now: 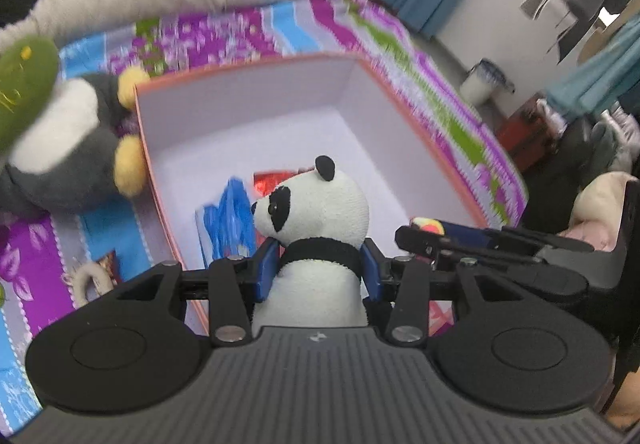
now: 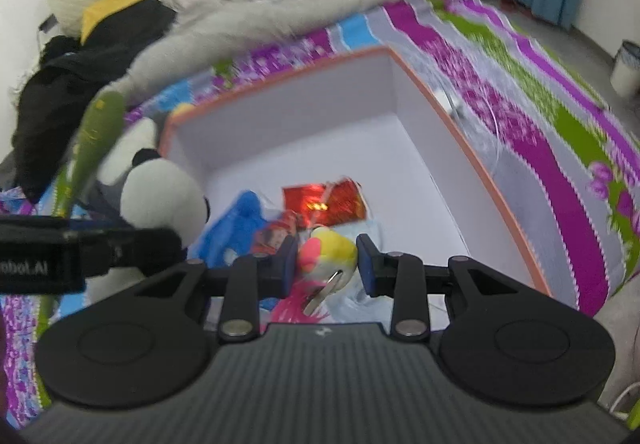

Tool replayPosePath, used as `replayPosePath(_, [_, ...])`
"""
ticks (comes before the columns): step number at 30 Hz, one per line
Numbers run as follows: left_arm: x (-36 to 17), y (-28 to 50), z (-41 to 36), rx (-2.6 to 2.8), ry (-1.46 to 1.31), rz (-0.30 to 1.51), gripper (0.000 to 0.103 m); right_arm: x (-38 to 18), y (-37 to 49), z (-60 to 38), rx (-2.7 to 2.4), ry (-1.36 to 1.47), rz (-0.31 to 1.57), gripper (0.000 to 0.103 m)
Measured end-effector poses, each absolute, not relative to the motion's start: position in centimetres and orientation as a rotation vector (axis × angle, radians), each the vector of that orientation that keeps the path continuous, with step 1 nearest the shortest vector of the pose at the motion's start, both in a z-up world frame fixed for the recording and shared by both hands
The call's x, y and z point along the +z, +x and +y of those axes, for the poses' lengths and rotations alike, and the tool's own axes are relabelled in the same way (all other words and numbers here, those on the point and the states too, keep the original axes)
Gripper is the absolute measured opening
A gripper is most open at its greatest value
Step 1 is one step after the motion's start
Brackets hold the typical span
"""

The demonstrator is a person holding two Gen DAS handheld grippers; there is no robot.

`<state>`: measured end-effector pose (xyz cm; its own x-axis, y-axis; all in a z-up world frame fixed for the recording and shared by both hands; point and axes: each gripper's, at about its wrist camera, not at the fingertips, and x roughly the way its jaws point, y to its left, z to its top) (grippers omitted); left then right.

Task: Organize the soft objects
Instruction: 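Open both grippers to drop the panda plush and feathered ball into the box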

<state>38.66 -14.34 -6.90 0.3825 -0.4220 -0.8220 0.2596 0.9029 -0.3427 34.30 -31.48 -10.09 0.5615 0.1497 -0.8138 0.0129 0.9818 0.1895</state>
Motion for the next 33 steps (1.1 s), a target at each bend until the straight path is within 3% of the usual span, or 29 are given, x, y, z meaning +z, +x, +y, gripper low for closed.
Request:
replayPosePath(11, [-8.6, 37.9, -15.8, -0.446, -0.107, 1.121, 0.05, -13.6, 34.2, -32.8, 0.08, 0.184, 1.043, 0.037])
replayPosePath(16, [-7.6, 37.6, -15.7, -0.447, -0.114, 1.088, 0.056, -13.7, 33.7, -33.6, 0.065, 0.201, 1.041, 0.045])
replayPosePath(33, [-1.4, 30.4, -10.8, -0.395, -0.088, 0.817, 0.056, -8.2, 26.0, -32.3, 0.096, 0.164, 0.751, 0.045])
